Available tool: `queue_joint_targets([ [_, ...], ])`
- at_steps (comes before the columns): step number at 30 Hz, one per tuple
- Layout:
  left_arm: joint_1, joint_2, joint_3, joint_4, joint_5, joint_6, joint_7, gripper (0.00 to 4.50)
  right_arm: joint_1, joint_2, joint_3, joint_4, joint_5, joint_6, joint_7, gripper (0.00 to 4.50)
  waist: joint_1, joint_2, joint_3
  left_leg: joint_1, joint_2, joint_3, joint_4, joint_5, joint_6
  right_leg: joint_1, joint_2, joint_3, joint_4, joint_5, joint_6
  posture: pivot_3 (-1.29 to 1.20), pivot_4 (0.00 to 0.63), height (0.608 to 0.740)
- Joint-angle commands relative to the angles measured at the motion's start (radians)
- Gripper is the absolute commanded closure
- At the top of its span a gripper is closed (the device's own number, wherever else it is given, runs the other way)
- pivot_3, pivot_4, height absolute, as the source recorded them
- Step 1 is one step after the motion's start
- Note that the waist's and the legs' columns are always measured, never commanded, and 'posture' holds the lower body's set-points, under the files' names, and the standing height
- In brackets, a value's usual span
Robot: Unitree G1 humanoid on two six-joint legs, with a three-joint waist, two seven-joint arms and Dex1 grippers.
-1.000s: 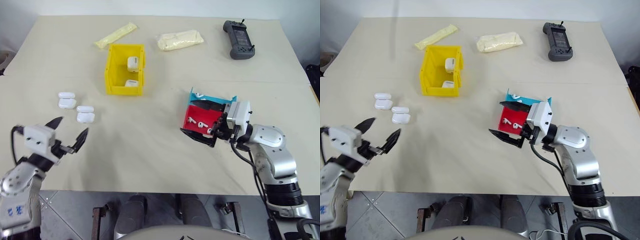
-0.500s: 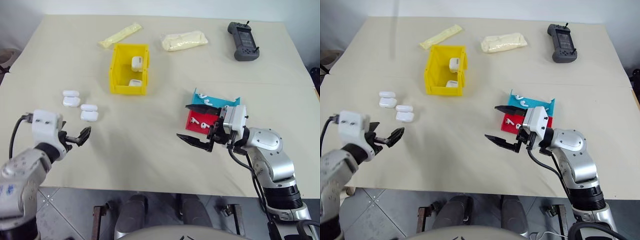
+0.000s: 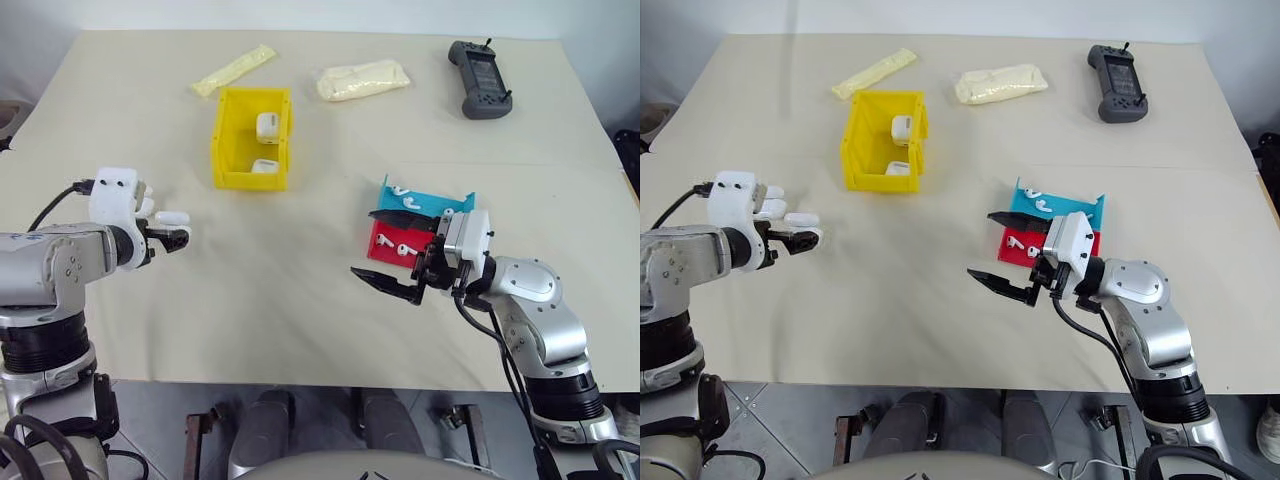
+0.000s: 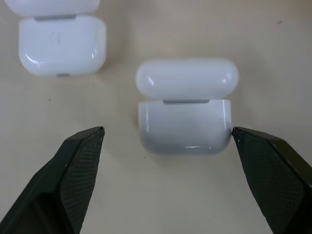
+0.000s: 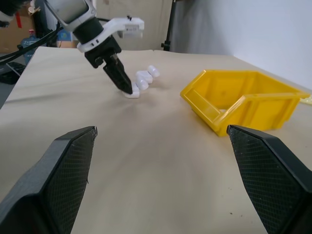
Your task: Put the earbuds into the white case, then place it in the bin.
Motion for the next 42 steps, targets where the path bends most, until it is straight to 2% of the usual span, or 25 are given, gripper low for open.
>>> queue_joint_targets([
  [1,-0.025,-0.013,-0.014,0.031,0.032,-0.054,-0.003,0.05,0.010,0.002,-0.013,-0.056,0.017,0.000,-0.020,0.00,0.004,0.000,0.000,0.000,0.000,0.000,0.000,0.000,0.000,0.000,0.000,0.000,0.000,0.000,0.000,0.00,0.150,0.740],
  [6,-0.051,-0.060,-0.039,0.069,0.051,-0.092,-0.002,0.05,0.029,0.008,-0.013,-0.078,0.014,0.000,-0.048,0.00,0.008,0.000,0.000,0.000,-0.001,0.000,0.001,0.000,0.000,0.000,-0.001,0.000,0.000,0.000,0.000,0.00,0.150,0.740],
  [16,-0.077,-0.062,-0.058,0.128,0.073,-0.098,-0.019,0.05,0.042,0.006,-0.013,-0.098,0.011,0.002,-0.076,0.00,0.006,0.000,0.000,0.000,-0.001,0.000,0.001,0.000,0.000,0.000,-0.001,0.000,0.001,0.000,0.000,0.00,0.150,0.740],
  [20,-0.068,-0.040,-0.072,0.103,0.070,-0.050,-0.034,0.91,0.042,0.005,-0.016,-0.095,0.011,-0.002,-0.078,0.00,0.006,0.000,0.000,0.000,-0.001,0.000,0.001,0.000,0.000,0.000,-0.001,0.000,0.001,0.000,0.000,0.00,0.150,0.740],
  [35,-0.041,-0.034,-0.053,0.065,0.080,0.010,-0.048,0.91,0.047,0.014,-0.005,-0.083,0.005,-0.015,-0.074,0.00,0.006,0.000,0.000,0.000,-0.001,0.000,0.001,0.000,0.000,0.000,-0.001,0.000,0.001,0.000,0.000,0.00,0.150,0.740],
  [40,-0.051,-0.067,-0.031,0.073,0.090,0.017,-0.031,0.91,0.052,0.016,-0.003,-0.081,0.003,-0.018,-0.073,0.00,0.006,0.000,0.000,0.000,-0.001,0.000,0.001,0.000,0.000,0.000,0.000,0.000,0.001,0.000,0.000,0.00,0.150,0.740],
  [42,-0.049,-0.071,-0.033,0.067,0.094,0.022,-0.028,1.27,0.053,0.018,-0.002,-0.082,0.003,-0.018,-0.075,0.00,0.006,0.000,0.000,0.000,-0.001,0.000,0.001,0.000,0.000,0.000,0.000,0.000,0.001,0.000,0.000,0.00,0.150,0.740],
])
